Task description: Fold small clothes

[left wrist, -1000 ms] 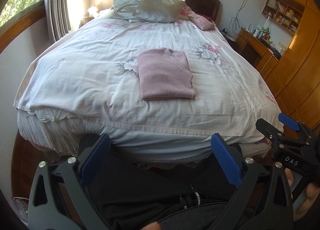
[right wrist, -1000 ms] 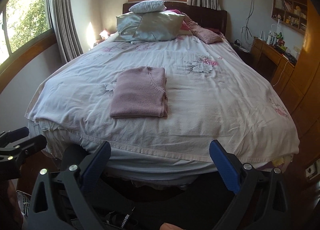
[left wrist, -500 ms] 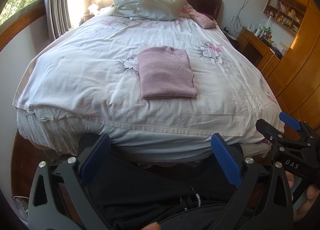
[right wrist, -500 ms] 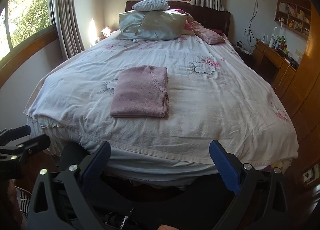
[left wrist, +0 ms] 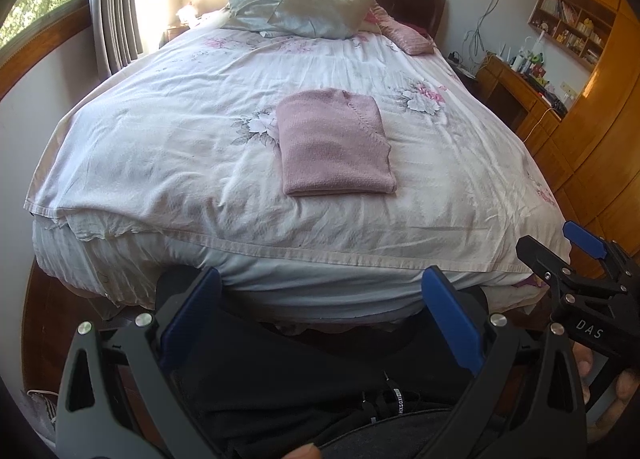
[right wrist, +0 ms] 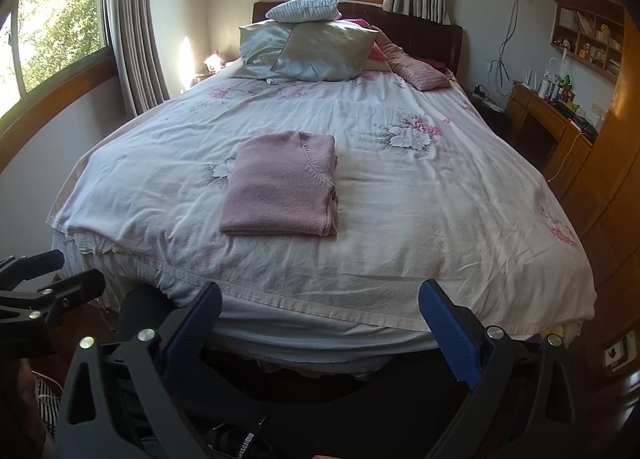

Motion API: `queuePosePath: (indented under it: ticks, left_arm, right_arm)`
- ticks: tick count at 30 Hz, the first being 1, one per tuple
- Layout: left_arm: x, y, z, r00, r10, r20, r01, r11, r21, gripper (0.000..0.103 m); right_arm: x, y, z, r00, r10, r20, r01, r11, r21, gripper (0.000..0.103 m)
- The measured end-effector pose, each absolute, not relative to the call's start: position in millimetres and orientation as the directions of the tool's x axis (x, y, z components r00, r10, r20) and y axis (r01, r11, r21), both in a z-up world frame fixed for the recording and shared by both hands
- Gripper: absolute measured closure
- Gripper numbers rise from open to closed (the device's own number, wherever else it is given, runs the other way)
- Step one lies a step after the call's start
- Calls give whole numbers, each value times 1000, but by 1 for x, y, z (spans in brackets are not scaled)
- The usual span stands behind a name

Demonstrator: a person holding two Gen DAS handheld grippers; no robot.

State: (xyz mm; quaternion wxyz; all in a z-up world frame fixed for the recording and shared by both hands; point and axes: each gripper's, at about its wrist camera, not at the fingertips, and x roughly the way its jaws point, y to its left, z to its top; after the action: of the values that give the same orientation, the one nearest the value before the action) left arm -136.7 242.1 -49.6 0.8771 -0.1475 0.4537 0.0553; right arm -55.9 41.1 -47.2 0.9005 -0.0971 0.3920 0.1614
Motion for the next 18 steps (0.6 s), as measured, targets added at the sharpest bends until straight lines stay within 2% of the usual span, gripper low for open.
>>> queuePosePath:
  ticks: [18]
  left_arm:
    - [-130, 246, -55, 569, -37, -822, -239, 949, -208, 3]
  right_arm:
    - [-48, 37, -49, 646, 230, -728, -370, 928, -35, 4]
